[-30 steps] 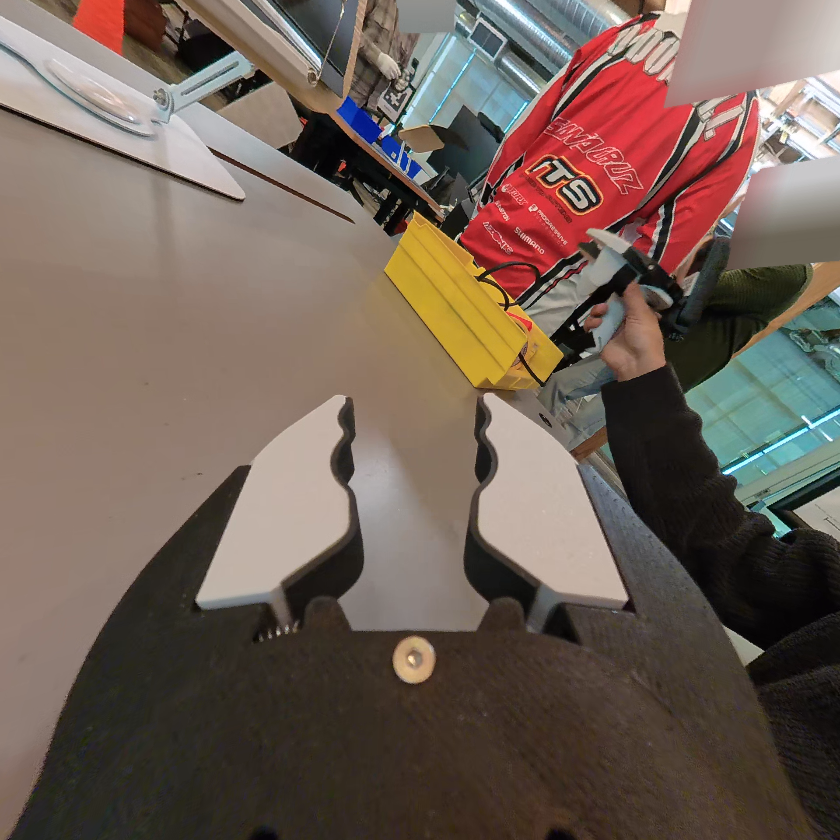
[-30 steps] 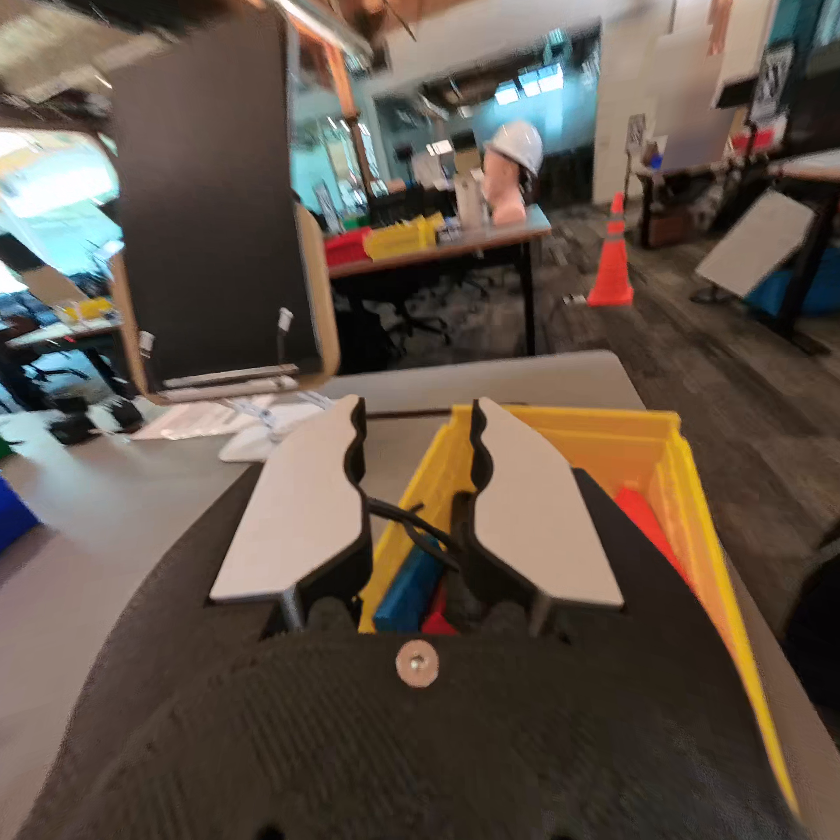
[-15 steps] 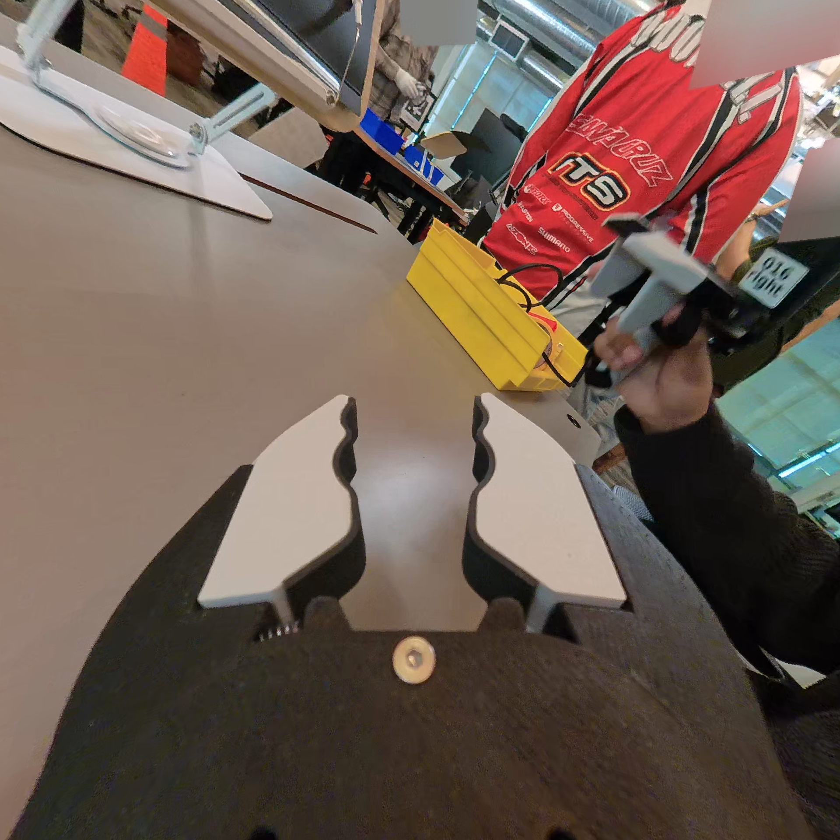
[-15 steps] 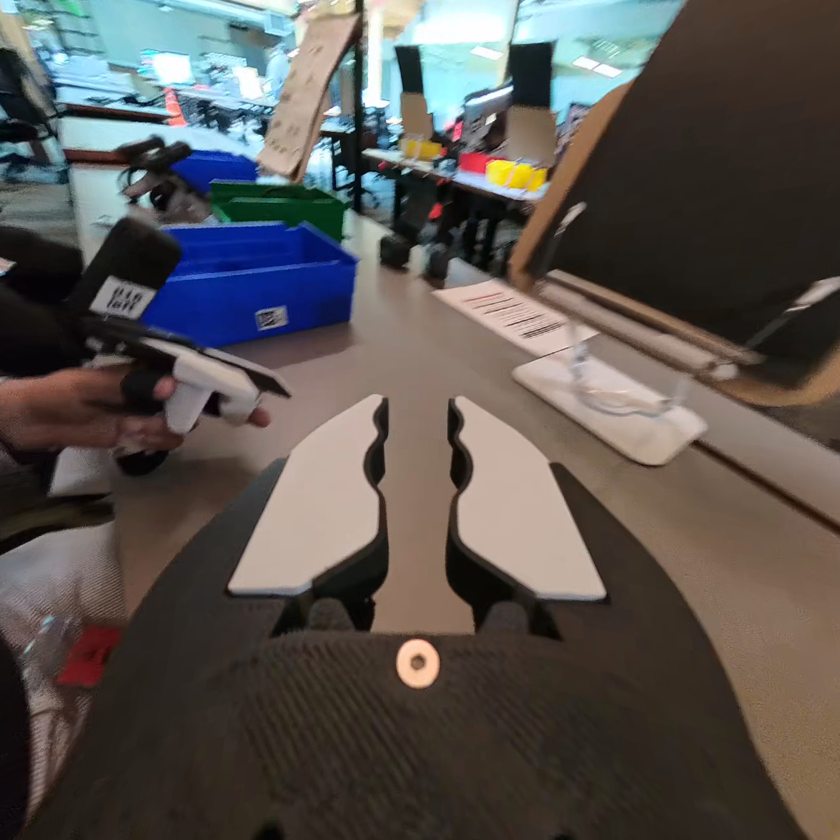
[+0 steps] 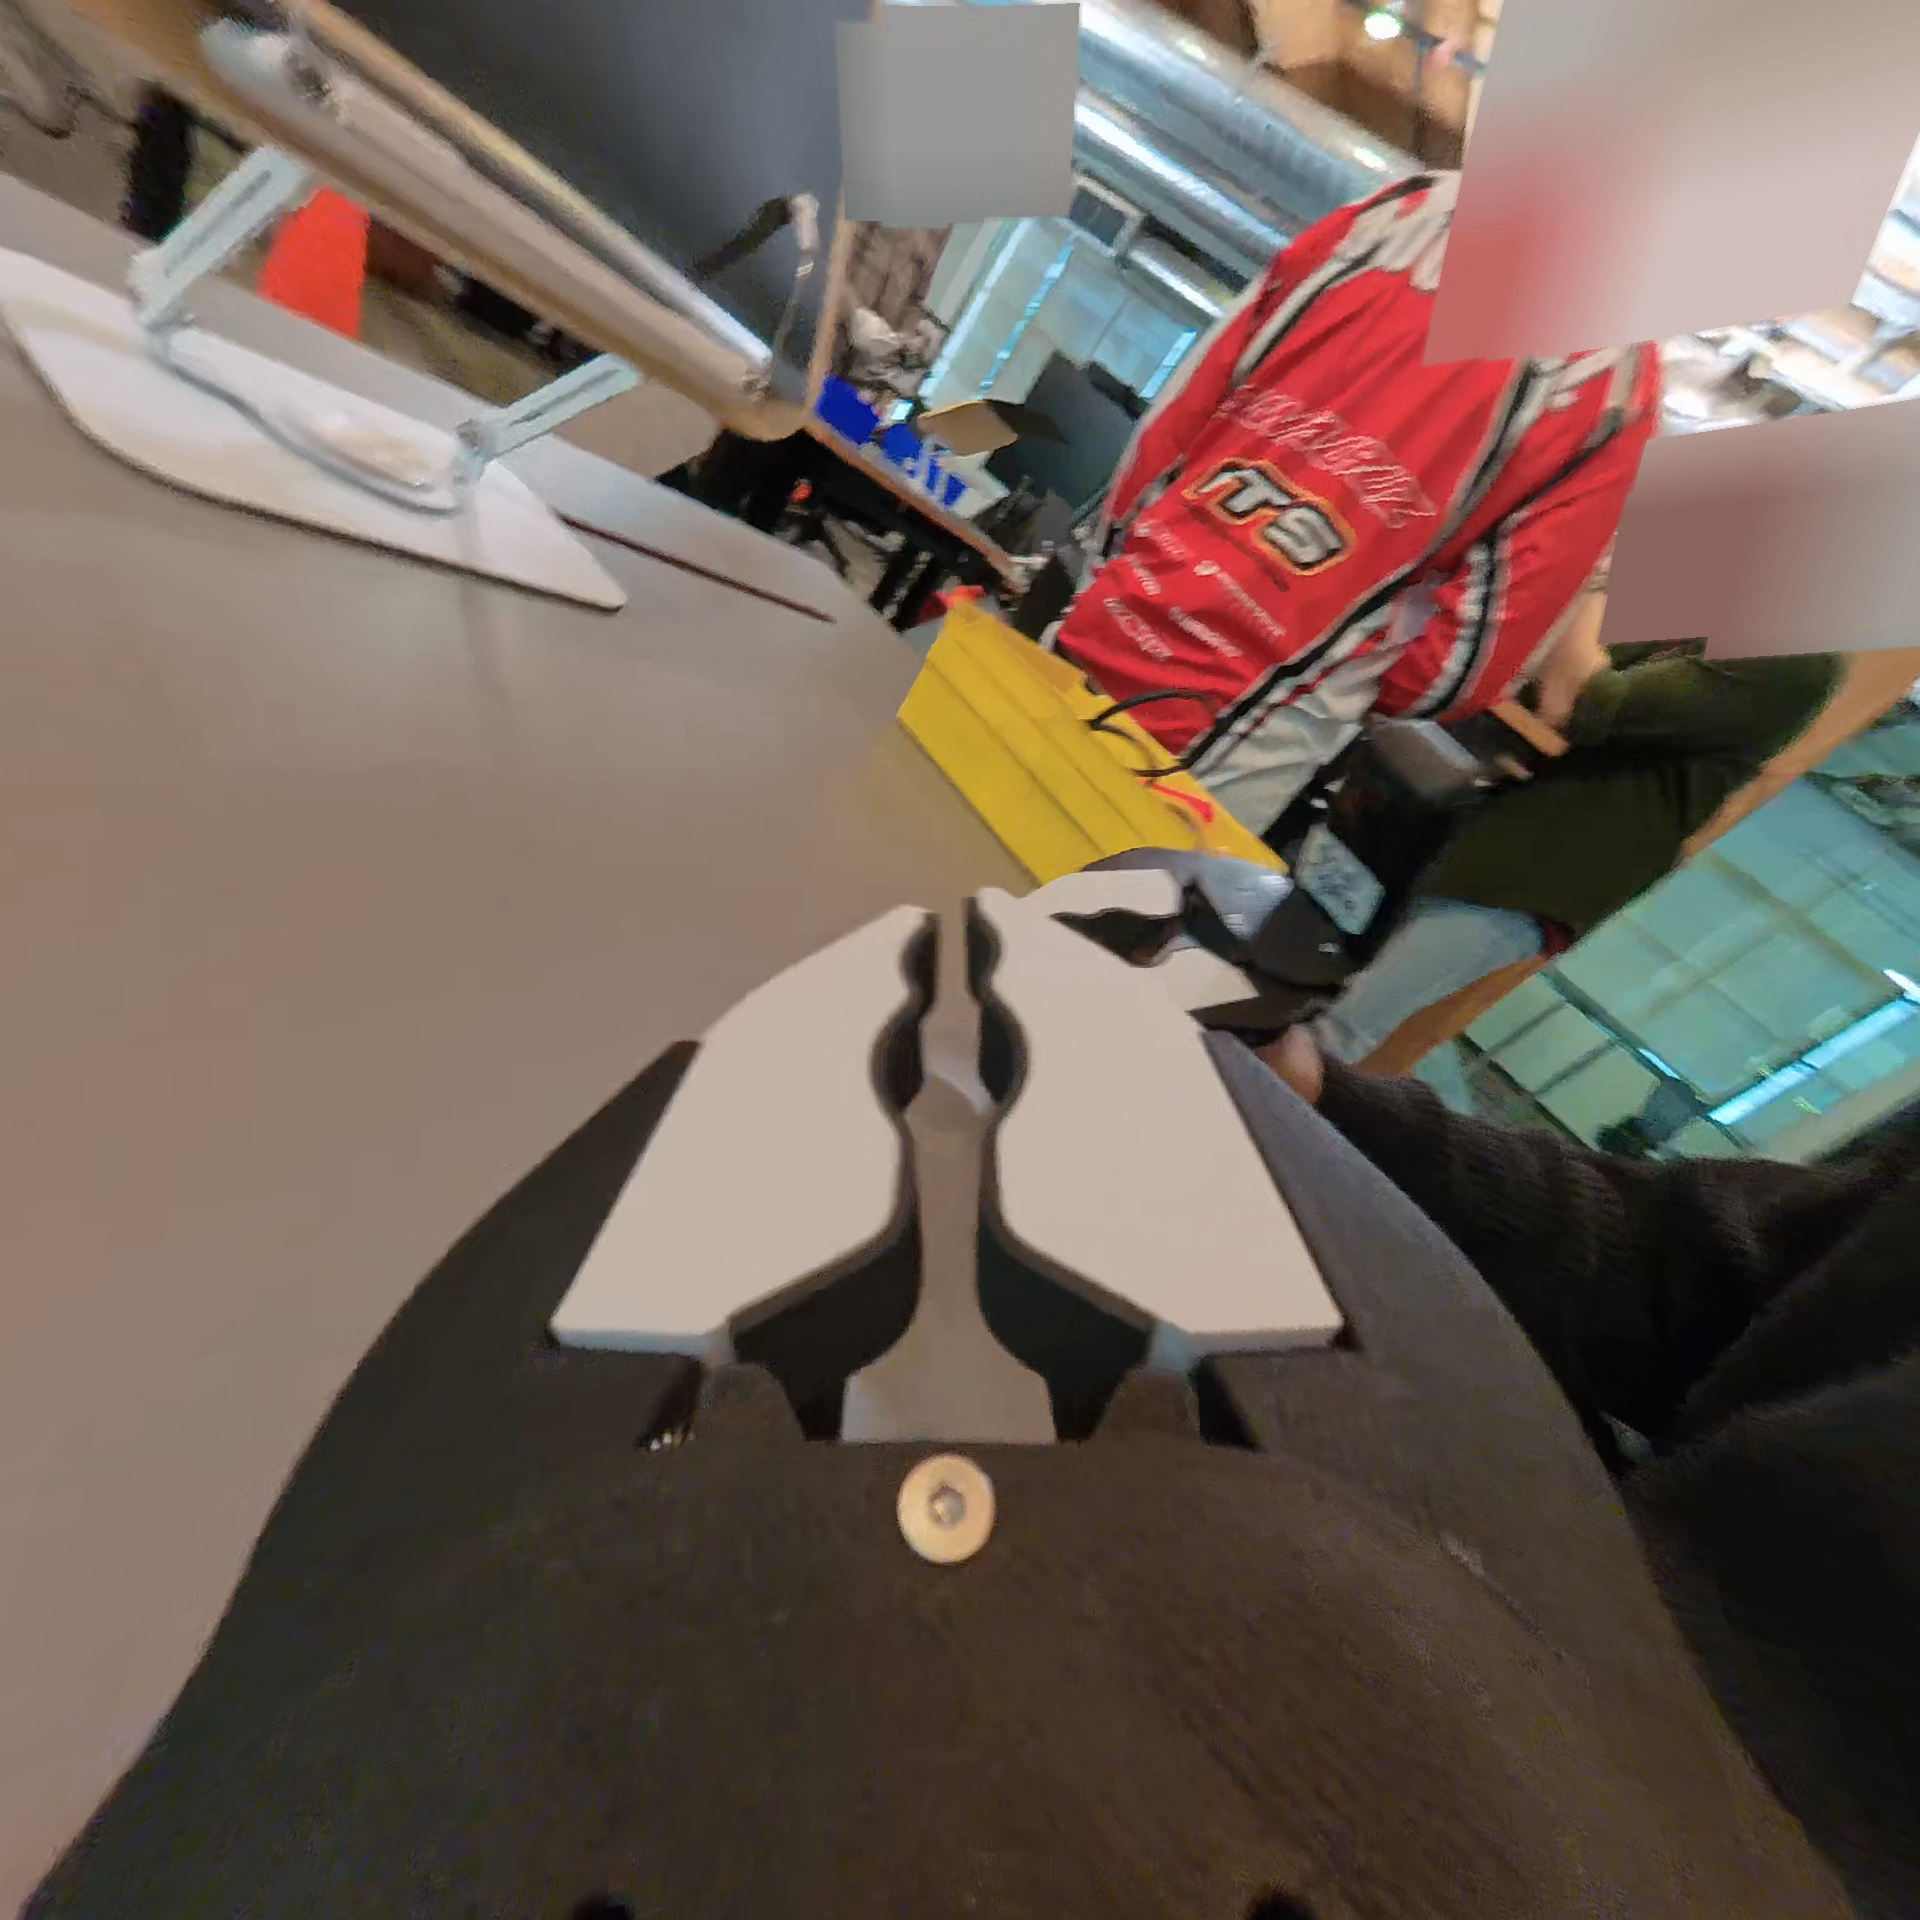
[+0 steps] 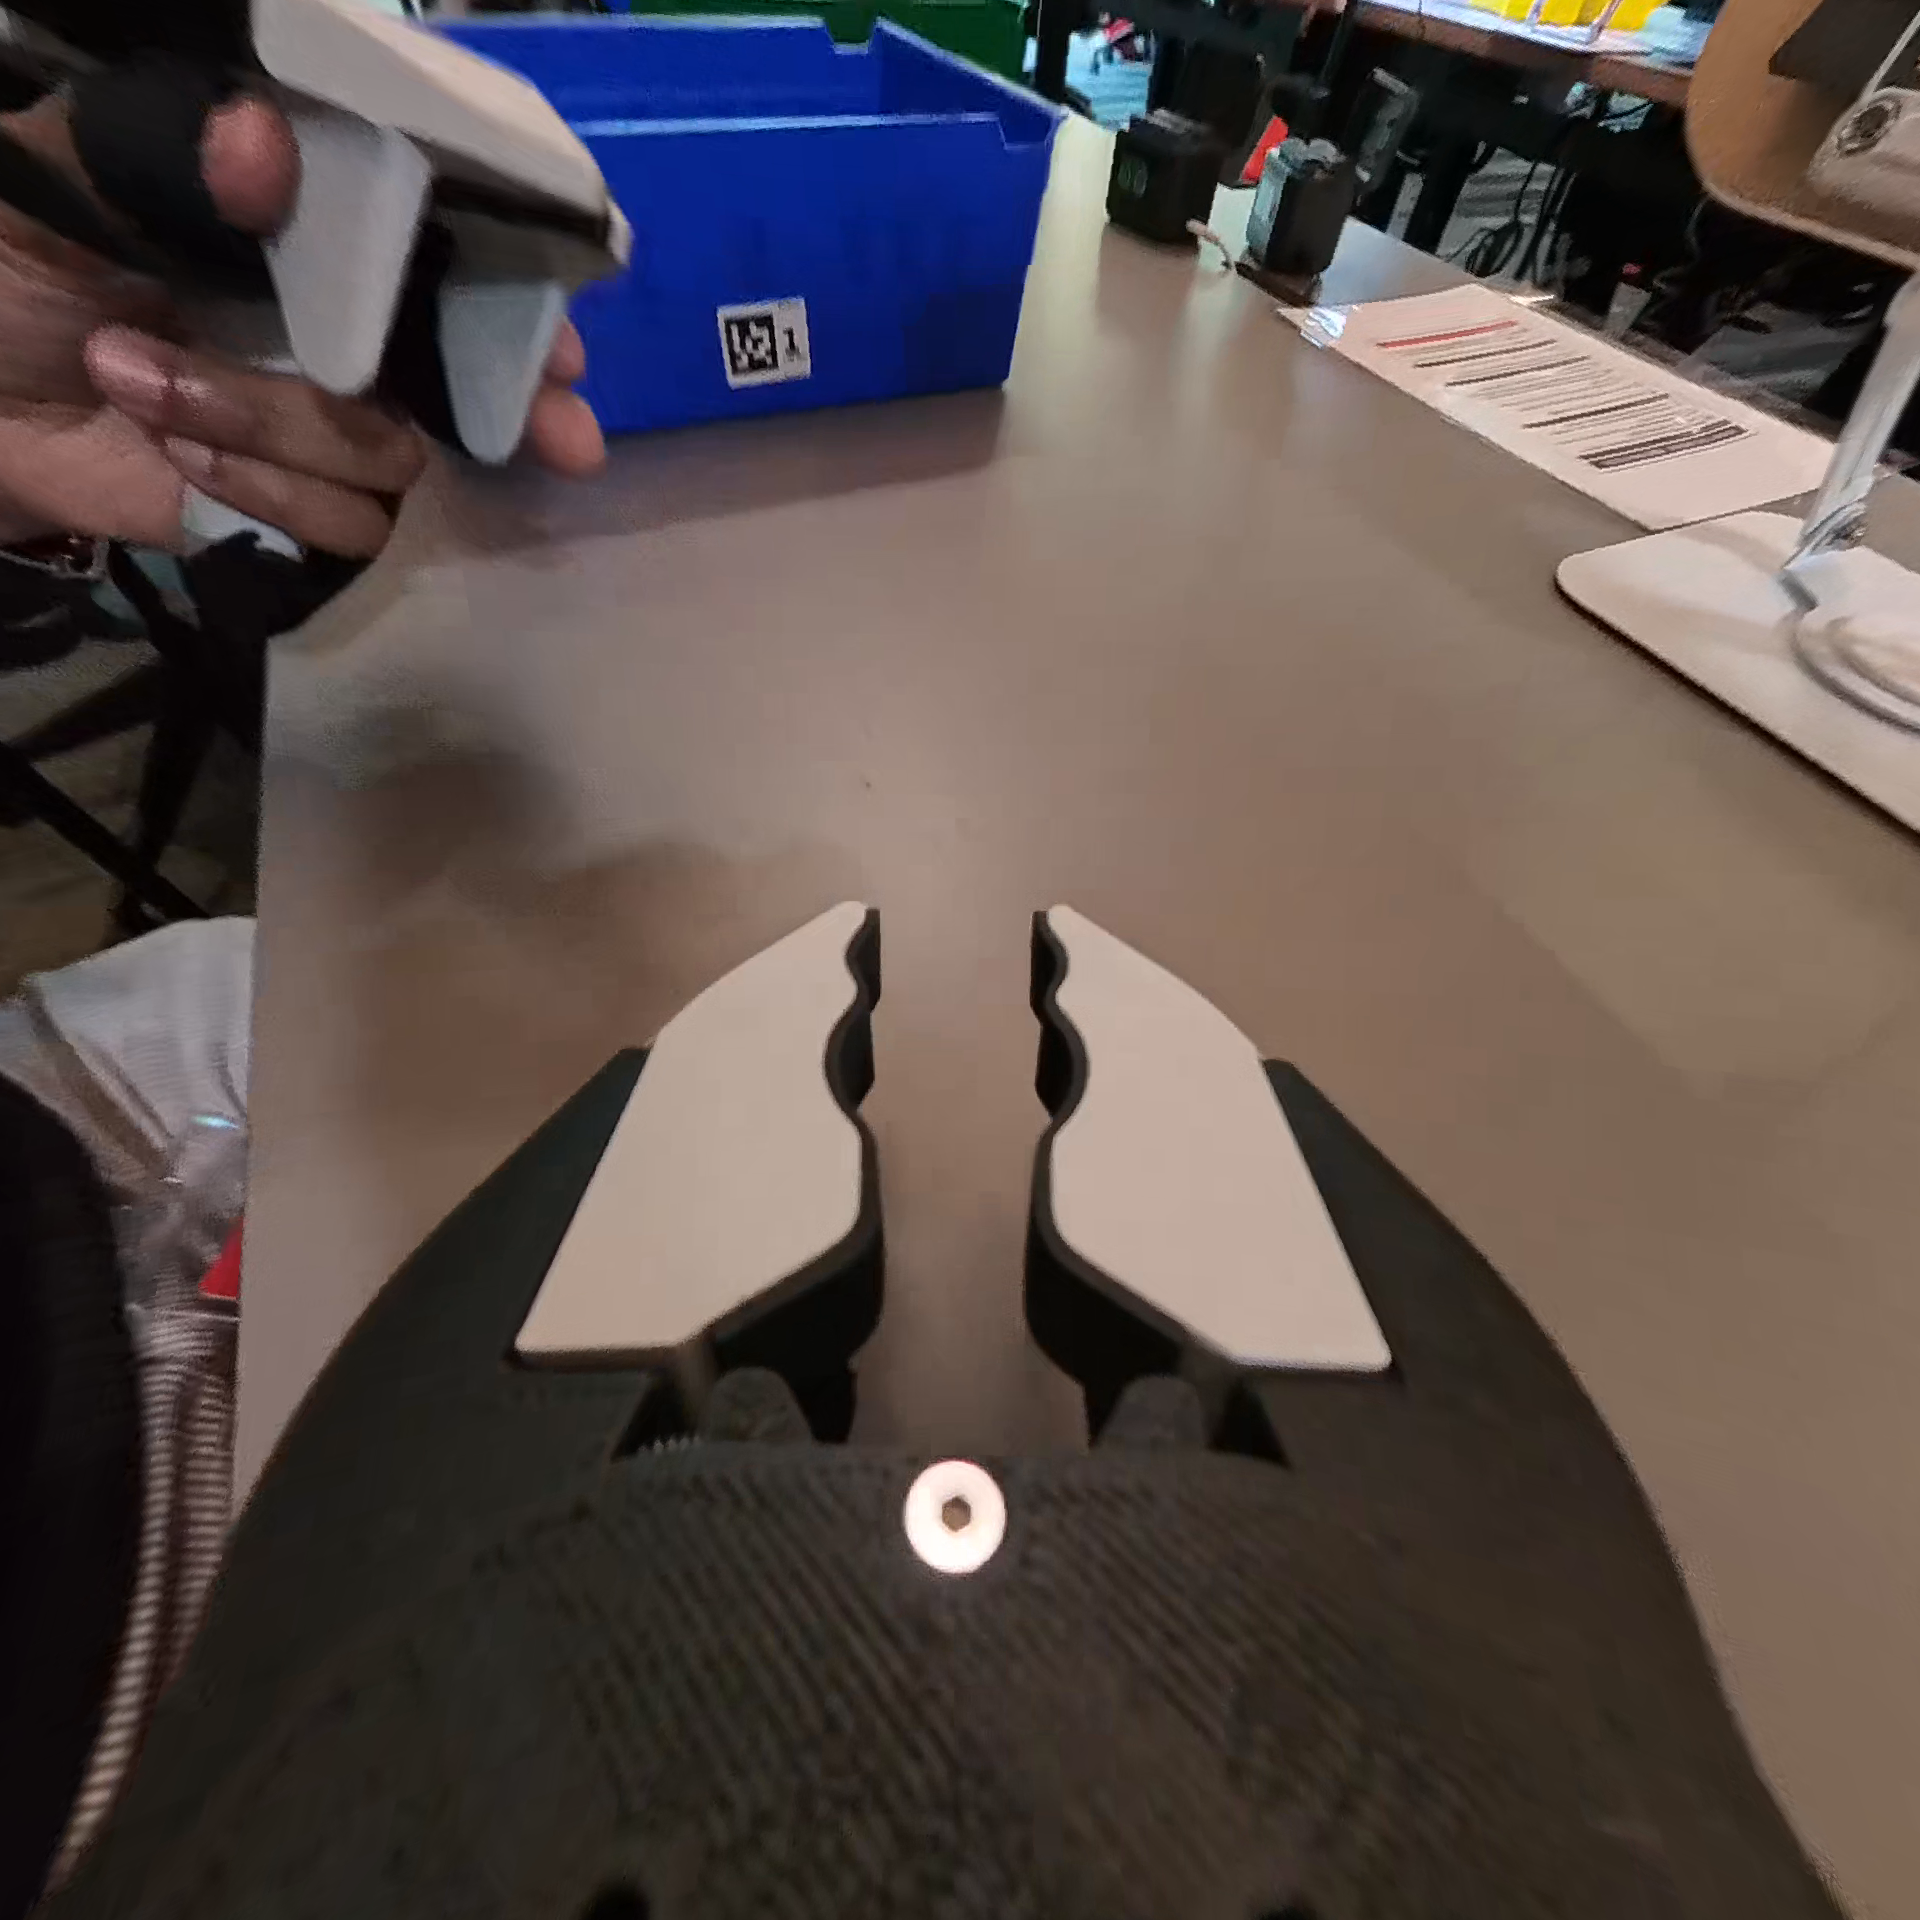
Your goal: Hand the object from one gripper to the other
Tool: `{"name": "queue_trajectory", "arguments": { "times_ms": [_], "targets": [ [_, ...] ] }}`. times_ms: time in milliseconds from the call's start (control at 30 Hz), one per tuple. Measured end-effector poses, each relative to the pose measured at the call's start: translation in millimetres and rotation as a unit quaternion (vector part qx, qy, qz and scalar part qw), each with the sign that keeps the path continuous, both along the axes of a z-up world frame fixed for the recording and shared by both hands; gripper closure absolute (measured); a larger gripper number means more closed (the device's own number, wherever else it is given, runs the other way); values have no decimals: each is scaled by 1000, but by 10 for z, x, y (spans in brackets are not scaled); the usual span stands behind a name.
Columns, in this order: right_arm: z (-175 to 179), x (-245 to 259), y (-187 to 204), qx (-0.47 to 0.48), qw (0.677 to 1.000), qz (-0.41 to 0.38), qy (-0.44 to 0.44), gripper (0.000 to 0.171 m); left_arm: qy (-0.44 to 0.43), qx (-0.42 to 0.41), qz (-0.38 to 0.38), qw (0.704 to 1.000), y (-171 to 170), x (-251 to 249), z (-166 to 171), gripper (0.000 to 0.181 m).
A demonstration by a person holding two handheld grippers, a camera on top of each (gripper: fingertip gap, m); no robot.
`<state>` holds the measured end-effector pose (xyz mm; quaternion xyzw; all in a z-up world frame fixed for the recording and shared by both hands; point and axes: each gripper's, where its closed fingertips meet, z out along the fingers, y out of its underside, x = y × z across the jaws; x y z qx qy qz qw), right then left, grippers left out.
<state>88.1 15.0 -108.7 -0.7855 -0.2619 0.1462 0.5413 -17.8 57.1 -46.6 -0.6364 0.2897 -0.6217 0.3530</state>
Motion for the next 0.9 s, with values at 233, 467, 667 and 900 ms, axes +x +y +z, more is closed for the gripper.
{"name": "queue_trajectory", "arguments": {
  "times_ms": [233,467,667,900],
  "targets": [
    [36,25,-3,-13,999,6,42,145,129,133,213,959,1035,-1002,596,177],
    [-25,-37,-21,-14,1000,14,7,145,349,63,290,889,2251,-2102,24,174],
    [-51,-13,9,-24,1000,2,7,147,526,15,171,833,2214,-2175,-727,180],
    [-65,29,46,-39,999,-10,21,150,578,34,177,796,2255,-2241,-994,161]
  ]
}}
